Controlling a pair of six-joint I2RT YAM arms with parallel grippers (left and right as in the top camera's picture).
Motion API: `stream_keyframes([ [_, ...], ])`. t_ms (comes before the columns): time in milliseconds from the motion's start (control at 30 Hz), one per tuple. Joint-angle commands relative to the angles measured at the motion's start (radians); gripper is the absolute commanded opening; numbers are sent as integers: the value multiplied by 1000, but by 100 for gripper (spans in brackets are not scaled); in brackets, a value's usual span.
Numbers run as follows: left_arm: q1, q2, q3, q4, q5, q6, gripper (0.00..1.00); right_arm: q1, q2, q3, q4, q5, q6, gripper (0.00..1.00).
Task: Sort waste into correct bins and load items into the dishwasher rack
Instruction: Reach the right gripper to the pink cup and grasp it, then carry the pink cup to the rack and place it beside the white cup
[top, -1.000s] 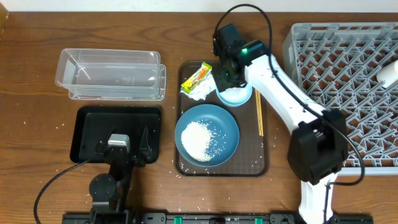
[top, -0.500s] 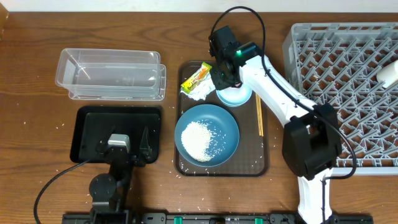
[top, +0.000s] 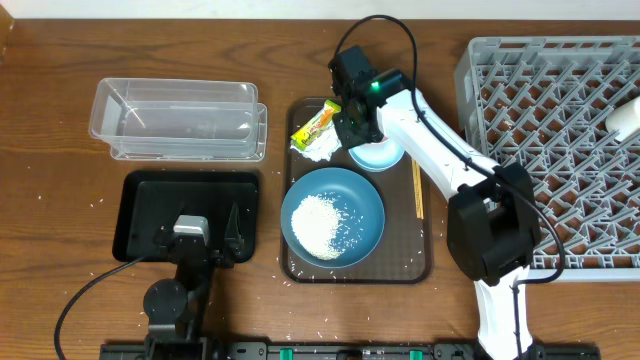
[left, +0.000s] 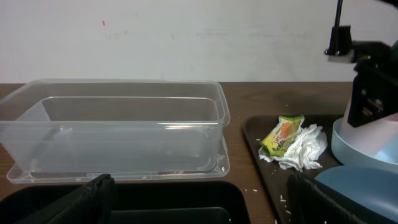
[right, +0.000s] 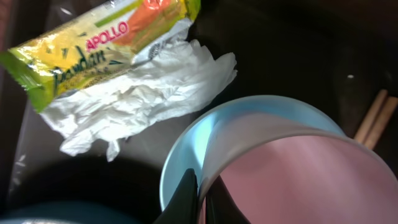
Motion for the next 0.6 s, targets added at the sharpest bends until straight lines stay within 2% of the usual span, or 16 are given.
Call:
stream_keyframes([
  [0,-3,-7,-15,-33,14,6,91,-13,-75,104,-40,8,13,1],
  [133,-3,-7,-15,-33,14,6,91,-70,-145,221,-133,7,13,1],
  [300,-3,-7,-15,-33,14,6,91,-231,-265,312,-235,2,11,1],
  [433,-3,-7,-15,-33,14,6,91,-451,-347,313,-280,-75,-32,1],
  [567,-3,-7,-15,-33,14,6,91,-714,-359,311,-340,-286,-106,1],
])
